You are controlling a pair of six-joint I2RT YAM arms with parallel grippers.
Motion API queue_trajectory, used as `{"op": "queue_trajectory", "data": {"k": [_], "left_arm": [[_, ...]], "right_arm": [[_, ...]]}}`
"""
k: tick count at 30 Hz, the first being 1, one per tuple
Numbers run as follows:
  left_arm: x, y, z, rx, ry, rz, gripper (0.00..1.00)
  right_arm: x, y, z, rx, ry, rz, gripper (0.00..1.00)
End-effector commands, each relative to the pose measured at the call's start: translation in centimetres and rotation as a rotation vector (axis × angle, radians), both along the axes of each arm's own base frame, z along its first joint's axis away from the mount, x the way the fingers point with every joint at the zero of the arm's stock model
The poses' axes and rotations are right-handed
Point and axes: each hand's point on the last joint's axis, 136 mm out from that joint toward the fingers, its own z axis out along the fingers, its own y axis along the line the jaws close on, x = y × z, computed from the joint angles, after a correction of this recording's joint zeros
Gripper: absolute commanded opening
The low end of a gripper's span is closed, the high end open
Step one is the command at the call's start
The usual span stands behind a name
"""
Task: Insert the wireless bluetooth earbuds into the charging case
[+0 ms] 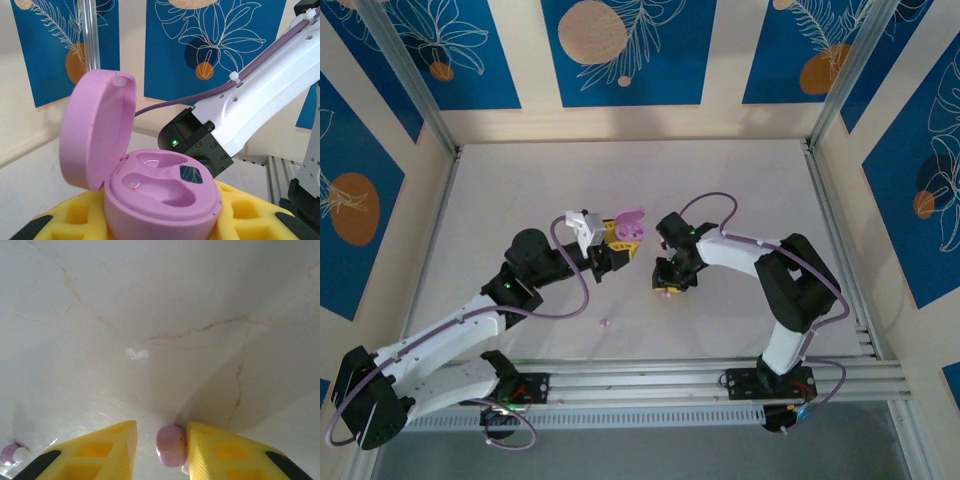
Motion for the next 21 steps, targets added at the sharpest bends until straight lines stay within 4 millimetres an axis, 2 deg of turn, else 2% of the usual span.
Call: {"op": "queue_trajectory", "data": {"k": [1,10,15,21], "left_arm": [[-0.06,-0.16,0.99,-0.013,-0.026,0.0,0.3],[-0.08,-0.15,0.89,-0.008,-0.023,0.001,0.3],[-0.07,-0.11,0.88,-0.009,-0.021,0.002,0.3],[-0.08,-0.19,0.93,-0.011,-0.017,-0.001,0.3]], "right_arm": [[0.19,-0.15,-0.04,-0.031,-0.001,0.026,0.32],[-0.13,-0.89,0.02,-0.102,-0.009,0.143,0.32],[-0.63,-0.14,0.11,-0.088,0.0,0.253,0.33],[-0.44,-0.14,0.07,-0.121,-0.016,0.327,0.35]]}}
